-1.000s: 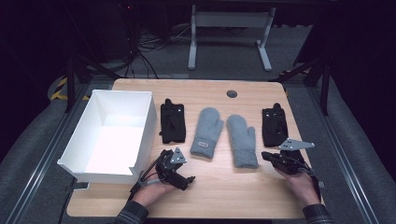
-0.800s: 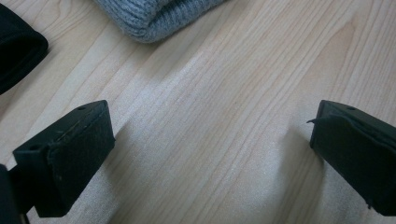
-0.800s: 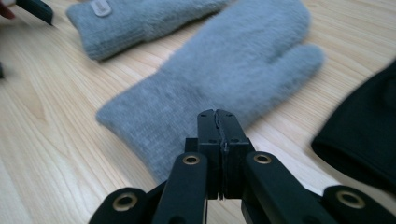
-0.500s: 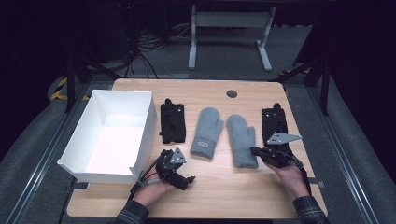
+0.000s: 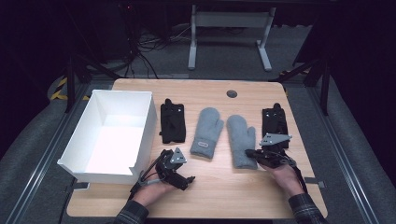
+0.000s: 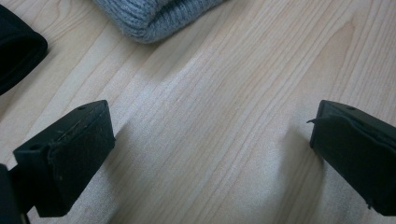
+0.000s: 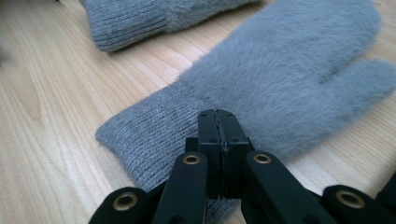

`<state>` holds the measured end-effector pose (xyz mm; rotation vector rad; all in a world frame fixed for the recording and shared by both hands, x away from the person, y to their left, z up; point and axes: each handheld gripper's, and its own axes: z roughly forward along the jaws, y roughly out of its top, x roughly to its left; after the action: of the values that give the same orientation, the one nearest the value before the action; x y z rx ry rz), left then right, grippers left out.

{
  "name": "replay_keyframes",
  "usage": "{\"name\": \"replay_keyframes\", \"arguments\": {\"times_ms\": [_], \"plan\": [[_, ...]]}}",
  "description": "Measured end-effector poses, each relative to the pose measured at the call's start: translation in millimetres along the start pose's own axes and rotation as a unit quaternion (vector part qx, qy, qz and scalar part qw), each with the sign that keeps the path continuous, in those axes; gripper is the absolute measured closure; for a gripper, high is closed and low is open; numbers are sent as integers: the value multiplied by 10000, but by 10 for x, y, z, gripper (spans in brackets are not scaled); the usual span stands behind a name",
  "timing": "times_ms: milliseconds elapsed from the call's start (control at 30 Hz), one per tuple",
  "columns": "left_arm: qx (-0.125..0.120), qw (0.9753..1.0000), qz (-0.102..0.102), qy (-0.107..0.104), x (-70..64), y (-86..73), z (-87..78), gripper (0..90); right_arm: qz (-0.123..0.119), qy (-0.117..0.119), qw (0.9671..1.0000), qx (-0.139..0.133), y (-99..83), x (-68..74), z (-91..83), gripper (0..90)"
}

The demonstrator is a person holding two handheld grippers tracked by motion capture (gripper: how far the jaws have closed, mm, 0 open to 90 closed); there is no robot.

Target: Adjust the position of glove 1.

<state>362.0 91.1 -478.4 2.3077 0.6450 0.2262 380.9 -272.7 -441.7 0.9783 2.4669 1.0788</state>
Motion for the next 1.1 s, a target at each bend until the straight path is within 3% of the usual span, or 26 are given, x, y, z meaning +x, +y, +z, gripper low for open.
{"name": "replay_keyframes", "arguments": {"times_ms": [267, 633, 1100], "plan": [[1, 10000, 0, 1, 0, 0, 0, 2, -108, 236, 9997, 7, 15, 94, 15, 900], [-1, 10000, -1, -1, 0, 0, 0, 2, -413, 560, 9976, 60, 74, 333, 85, 899], [1, 10000, -5, 7, -1, -1, -1, 2, -657, 1025, 9925, 87, 125, 638, 152, 900]]}}
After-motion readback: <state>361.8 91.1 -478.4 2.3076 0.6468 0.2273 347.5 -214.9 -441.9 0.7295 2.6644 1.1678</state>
